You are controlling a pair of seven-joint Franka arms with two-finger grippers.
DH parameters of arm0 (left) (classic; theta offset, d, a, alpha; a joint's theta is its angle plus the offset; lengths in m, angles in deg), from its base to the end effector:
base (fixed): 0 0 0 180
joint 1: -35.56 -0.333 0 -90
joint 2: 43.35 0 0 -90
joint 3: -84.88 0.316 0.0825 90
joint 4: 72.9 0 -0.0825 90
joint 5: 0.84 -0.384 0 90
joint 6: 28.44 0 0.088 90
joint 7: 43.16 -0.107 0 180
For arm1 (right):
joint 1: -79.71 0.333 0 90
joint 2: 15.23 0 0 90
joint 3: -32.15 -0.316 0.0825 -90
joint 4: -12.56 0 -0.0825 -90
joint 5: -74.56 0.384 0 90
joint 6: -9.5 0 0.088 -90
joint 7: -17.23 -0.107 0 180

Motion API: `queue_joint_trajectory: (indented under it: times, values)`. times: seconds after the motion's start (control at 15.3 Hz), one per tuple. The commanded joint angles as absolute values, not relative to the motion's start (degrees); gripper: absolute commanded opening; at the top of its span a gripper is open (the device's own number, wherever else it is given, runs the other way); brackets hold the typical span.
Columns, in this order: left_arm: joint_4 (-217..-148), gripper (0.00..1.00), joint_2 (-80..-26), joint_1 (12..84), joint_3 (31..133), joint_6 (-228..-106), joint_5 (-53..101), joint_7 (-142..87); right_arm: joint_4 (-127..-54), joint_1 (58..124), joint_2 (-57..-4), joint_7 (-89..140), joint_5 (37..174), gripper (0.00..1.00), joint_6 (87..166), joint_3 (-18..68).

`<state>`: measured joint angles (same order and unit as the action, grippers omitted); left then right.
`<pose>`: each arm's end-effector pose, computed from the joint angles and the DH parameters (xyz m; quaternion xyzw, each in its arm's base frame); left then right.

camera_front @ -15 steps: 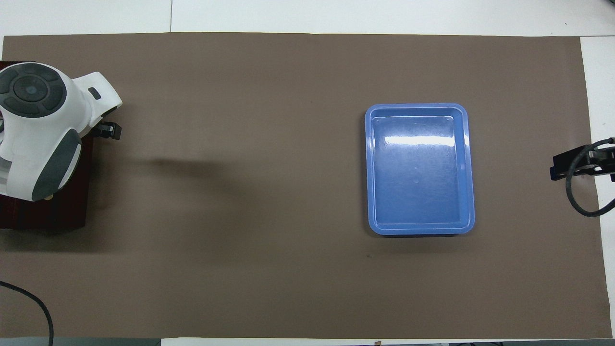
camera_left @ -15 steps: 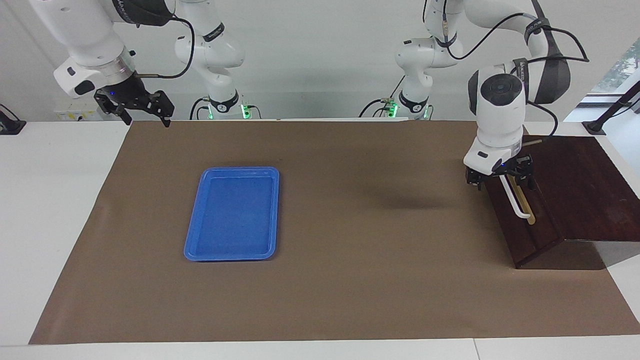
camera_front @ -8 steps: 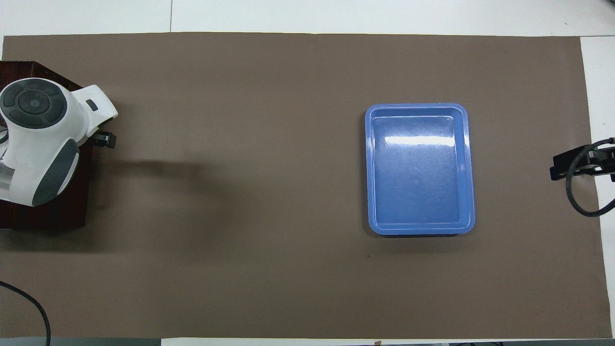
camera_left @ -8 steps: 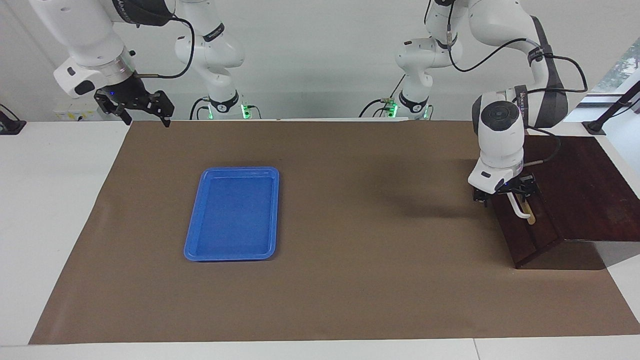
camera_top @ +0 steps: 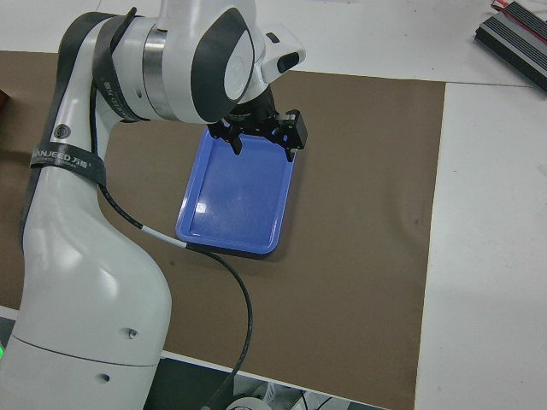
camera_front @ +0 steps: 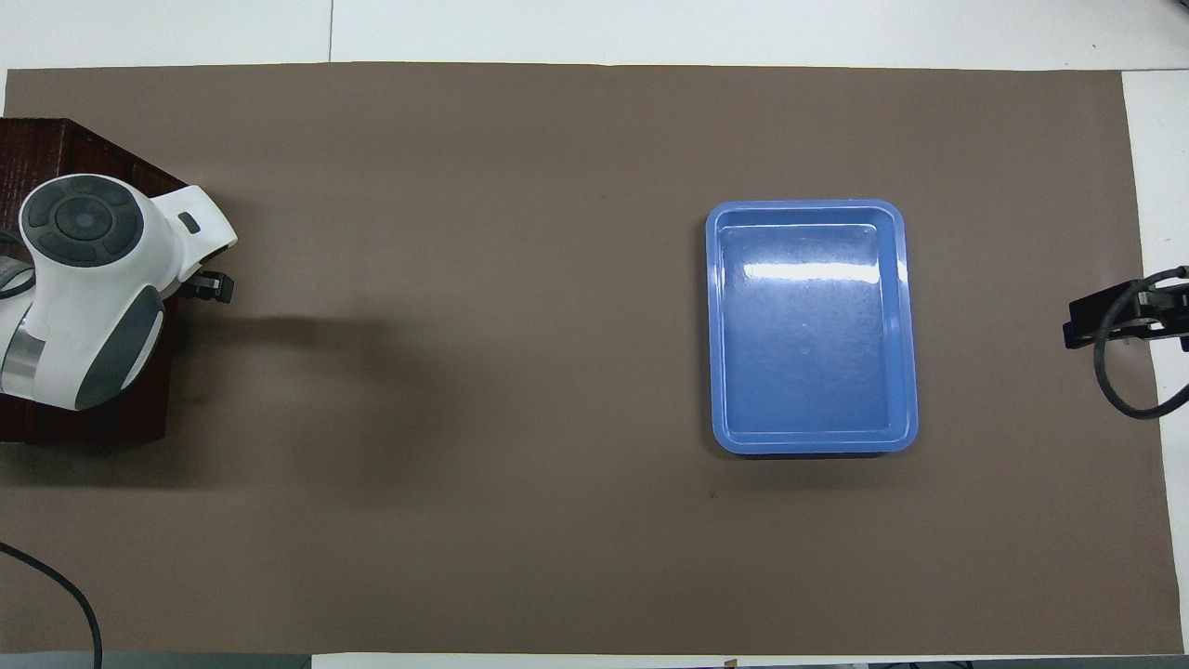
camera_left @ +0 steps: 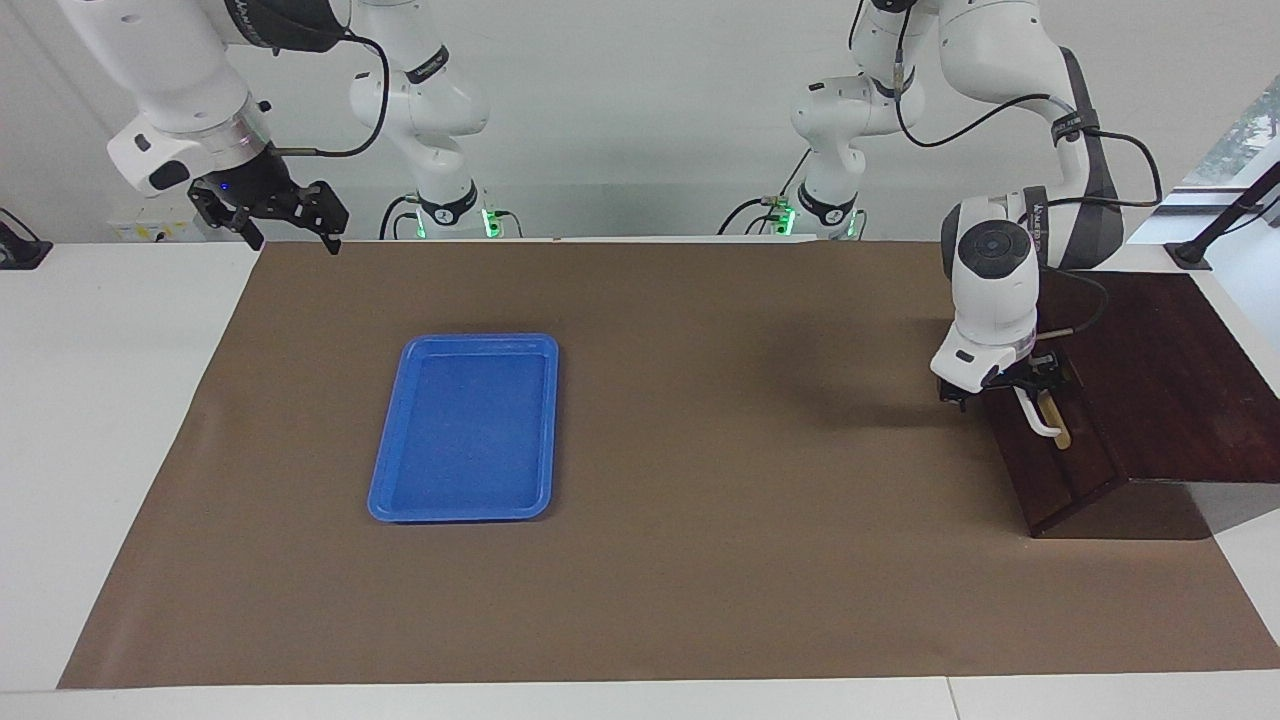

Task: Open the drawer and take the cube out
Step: 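Grasp the white drawer handle with the left gripper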

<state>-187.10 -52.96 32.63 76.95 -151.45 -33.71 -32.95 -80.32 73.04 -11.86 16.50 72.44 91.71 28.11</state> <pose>0.5891 -0.0265 0.3834 -0.9680 0.1109 -0.0255 0.2238 0.5201 -0.0271 0.6218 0.9973 -0.0308 -0.0641 0.0195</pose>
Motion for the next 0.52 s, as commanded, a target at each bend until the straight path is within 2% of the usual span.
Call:
queue_joint_trajectory:
  times: [0.0,0.46]
  values:
    - [-189.18,1.0,-51.88,34.23,76.53,-152.81,-34.59,-31.56,-80.96,71.97,-10.92,17.59,72.1,1.0,91.24,27.32]
    - [-189.27,1.0,-51.79,40.21,76.53,-152.72,-27.31,-31.82,-80.96,71.88,-11.01,17.59,72.1,1.0,91.24,27.32]
